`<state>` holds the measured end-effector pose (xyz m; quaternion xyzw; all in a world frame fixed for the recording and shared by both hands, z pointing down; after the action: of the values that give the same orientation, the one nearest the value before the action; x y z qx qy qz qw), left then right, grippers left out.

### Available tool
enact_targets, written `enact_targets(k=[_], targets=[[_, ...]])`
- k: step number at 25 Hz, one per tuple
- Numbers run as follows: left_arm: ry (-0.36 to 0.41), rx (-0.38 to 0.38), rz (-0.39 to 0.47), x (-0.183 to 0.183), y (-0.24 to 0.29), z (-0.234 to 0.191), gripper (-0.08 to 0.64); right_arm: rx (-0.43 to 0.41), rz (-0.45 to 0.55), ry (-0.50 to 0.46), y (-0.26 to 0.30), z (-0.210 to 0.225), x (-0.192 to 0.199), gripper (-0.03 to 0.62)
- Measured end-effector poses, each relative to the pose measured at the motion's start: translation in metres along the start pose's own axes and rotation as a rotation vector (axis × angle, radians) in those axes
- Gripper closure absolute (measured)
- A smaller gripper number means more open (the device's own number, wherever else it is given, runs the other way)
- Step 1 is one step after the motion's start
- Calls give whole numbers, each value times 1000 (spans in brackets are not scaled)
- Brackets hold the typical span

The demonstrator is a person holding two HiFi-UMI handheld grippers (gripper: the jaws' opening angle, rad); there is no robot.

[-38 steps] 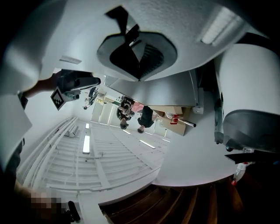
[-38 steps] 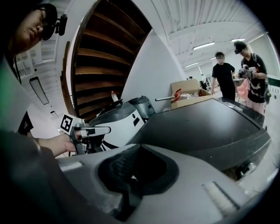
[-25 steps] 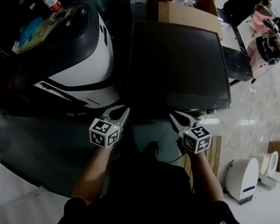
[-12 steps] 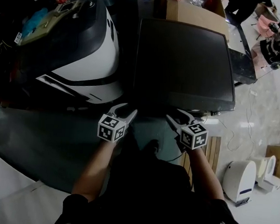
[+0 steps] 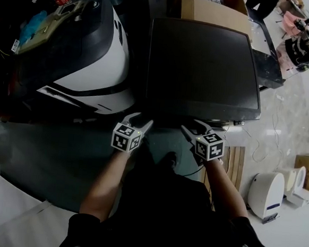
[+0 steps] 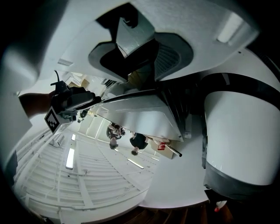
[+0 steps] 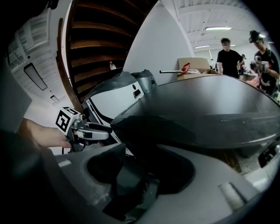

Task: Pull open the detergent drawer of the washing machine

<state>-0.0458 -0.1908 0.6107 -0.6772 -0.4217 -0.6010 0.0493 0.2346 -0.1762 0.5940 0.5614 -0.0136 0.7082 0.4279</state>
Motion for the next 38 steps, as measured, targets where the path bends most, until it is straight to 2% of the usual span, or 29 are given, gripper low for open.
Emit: enact_targets(k=[4, 8, 14, 19, 31, 33, 34, 35, 37, 38], targets=[[-1, -3, -13, 2, 2, -1, 374, 38, -10, 51, 6, 8, 5, 376], [-1, -2, -20, 2, 3, 0, 374, 18, -35, 52, 13, 11, 13, 376], [5, -8, -25, 1, 3, -1, 374, 12, -32, 12, 18, 1, 9, 376], [6, -8, -26, 1, 3, -1, 374, -5, -50, -73, 16, 0, 9, 376], [3, -15, -5, 1, -4, -5, 374, -14, -35, -66, 12, -1, 12, 376], [5, -17, -5, 1, -4, -5, 374, -49, -35, -64, 11, -3, 12, 376], [7, -21, -6, 2, -4, -5, 374, -103, -37, -63, 11, -9, 13, 424], [7, -27, -6, 2, -4, -6, 374, -172, -42, -67, 12, -21, 14, 577], [6, -35, -2, 1, -3, -9, 373, -255, -67, -145, 21, -51, 17, 576], [4, -35, 0, 1, -2, -10, 374, -256, -78, -194, 25, -62, 18, 541]])
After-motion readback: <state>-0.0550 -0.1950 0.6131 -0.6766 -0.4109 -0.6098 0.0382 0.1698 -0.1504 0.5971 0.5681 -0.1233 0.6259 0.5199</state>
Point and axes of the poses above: the fingertips, and each gripper's own axes: y forward along the fingers, z to its right, x out of its underside, the point moved 10 cm from there along -y, backward along the fingers, and after that the axes turned 11 degrees about z, right-handed, at the moved point
